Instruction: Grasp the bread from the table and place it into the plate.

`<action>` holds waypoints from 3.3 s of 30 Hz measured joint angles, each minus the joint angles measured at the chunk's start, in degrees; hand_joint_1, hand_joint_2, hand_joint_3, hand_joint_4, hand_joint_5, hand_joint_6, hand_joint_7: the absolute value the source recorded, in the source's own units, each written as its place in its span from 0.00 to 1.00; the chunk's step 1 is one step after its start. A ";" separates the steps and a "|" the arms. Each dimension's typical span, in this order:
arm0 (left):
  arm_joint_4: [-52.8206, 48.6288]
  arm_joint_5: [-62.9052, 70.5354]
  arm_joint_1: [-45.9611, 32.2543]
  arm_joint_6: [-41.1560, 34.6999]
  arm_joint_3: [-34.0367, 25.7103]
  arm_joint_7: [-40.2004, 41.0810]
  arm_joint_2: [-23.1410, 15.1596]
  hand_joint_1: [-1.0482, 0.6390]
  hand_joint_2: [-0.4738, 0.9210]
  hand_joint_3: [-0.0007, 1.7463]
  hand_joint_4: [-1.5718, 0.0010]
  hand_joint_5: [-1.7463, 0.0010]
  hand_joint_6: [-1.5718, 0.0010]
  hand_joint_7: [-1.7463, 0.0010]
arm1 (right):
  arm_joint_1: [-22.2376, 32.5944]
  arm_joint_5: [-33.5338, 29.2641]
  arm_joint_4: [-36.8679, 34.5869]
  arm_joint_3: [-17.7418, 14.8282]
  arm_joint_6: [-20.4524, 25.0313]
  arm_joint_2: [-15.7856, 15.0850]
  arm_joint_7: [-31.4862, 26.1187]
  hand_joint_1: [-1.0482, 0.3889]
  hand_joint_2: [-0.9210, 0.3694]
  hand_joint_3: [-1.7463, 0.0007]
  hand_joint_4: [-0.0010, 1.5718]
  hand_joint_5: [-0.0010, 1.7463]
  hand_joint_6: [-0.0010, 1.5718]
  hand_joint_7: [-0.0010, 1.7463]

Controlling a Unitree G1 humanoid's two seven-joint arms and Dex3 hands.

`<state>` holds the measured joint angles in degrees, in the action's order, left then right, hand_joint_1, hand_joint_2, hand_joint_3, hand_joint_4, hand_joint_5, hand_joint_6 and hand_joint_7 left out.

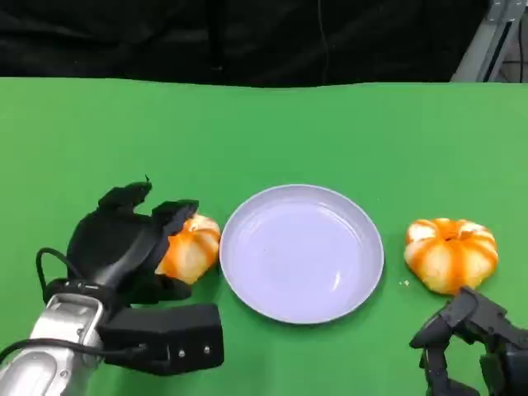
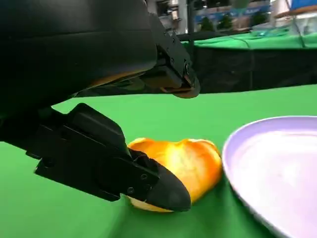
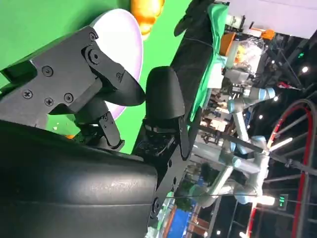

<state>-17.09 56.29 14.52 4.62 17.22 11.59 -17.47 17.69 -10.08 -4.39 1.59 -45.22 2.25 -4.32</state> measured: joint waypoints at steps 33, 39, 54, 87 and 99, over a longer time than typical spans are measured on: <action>-25.47 -8.40 11.22 -1.74 8.11 5.53 2.54 0.11 1.00 0.00 0.83 0.99 0.71 1.00 | -0.23 -0.28 -0.51 0.46 -0.29 0.02 -0.52 0.65 0.33 0.28 0.53 1.00 0.48 0.87; -27.62 -9.10 11.89 -1.15 8.95 5.94 2.95 0.13 1.00 0.01 0.81 0.99 0.70 1.00 | -0.27 -0.14 -0.54 0.52 -0.51 -0.01 -0.52 0.66 0.34 0.27 0.53 1.00 0.48 0.87; -35.26 -11.24 14.12 2.85 10.01 13.66 4.44 0.49 1.00 0.01 0.47 0.62 0.38 0.99 | 0.25 -0.21 0.49 0.64 -0.16 -0.04 -0.77 0.66 0.33 0.28 0.53 1.00 0.48 0.87; -25.33 -19.92 15.51 10.84 3.05 18.21 3.67 0.60 0.97 0.18 0.58 0.00 0.61 0.02 | -0.06 0.52 -0.25 0.59 -0.48 -0.20 -0.76 0.63 0.33 0.29 0.53 1.00 0.48 0.87; -19.19 -17.45 15.49 13.28 7.54 16.02 6.87 0.57 0.84 0.42 0.59 0.00 0.55 0.14 | 0.08 -0.26 0.04 0.63 -0.24 -0.05 -1.00 0.65 0.33 0.30 0.53 1.00 0.47 0.87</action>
<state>-36.27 38.83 30.02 17.90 24.75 27.61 -10.60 17.77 -10.34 -4.35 2.22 -45.46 2.20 -5.32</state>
